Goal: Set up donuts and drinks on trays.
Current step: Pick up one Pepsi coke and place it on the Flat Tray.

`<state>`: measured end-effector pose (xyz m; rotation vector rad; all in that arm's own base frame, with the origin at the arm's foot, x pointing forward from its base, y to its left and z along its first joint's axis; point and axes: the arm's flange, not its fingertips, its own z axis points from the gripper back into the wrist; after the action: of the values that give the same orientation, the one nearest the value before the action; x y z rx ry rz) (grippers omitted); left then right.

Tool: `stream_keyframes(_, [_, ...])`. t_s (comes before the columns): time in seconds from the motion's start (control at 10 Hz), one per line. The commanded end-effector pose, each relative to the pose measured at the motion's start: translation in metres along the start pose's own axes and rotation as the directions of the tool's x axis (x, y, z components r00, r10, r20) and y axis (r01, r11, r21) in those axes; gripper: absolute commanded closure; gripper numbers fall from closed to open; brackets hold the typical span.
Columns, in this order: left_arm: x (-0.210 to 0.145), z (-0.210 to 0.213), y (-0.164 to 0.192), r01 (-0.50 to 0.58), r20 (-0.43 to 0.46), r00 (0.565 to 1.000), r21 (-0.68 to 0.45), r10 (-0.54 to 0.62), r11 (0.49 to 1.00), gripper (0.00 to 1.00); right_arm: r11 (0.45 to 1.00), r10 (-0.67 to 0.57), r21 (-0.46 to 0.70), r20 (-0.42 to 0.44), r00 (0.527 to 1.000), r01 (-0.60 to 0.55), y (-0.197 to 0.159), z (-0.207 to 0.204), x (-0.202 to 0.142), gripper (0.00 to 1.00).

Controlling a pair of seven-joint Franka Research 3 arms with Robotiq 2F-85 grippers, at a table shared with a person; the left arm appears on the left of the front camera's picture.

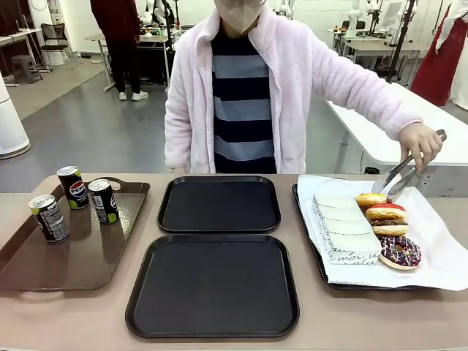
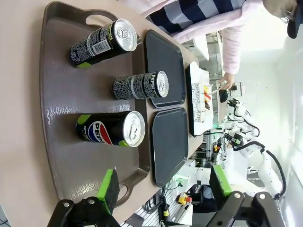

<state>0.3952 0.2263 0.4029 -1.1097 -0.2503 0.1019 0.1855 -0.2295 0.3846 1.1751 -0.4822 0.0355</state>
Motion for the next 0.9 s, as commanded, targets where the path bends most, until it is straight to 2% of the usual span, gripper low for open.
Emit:
stream_keyframes(0.0, [0.001,0.0,-0.002,-0.01,0.013,1.0,-0.011,0.01,1.0,0.0,1.0,0.015,0.01,-0.001,1.0,-0.015,0.001,-0.001,-0.001,0.0])
stream_keyframes(0.5, [0.0,0.0,0.0,0.0,-0.001,1.0,0.0,0.0,1.0,0.0,1.0,0.015,0.01,-0.001,1.0,-0.015,0.001,-0.001,-0.001,0.0])
stream_keyframes(0.6, [0.015,-0.016,-0.023,0.03,-0.051,0.998,0.162,-0.022,0.986,0.0,1.0,0.015,0.01,-0.001,1.0,-0.015,0.001,-0.001,-0.001,0.0])
stream_keyframes(0.7, [0.02,-0.031,-0.057,0.123,-0.165,0.983,0.292,-0.077,0.948,0.0,1.0,0.015,0.01,-0.001,1.0,-0.015,0.001,-0.001,-0.001,0.0])
stream_keyframes(0.8, [0.011,-0.037,-0.096,0.214,-0.24,0.964,0.446,-0.114,0.869,0.0,1.0,0.015,0.01,-0.001,1.0,-0.015,0.001,-0.001,-0.001,0.0])
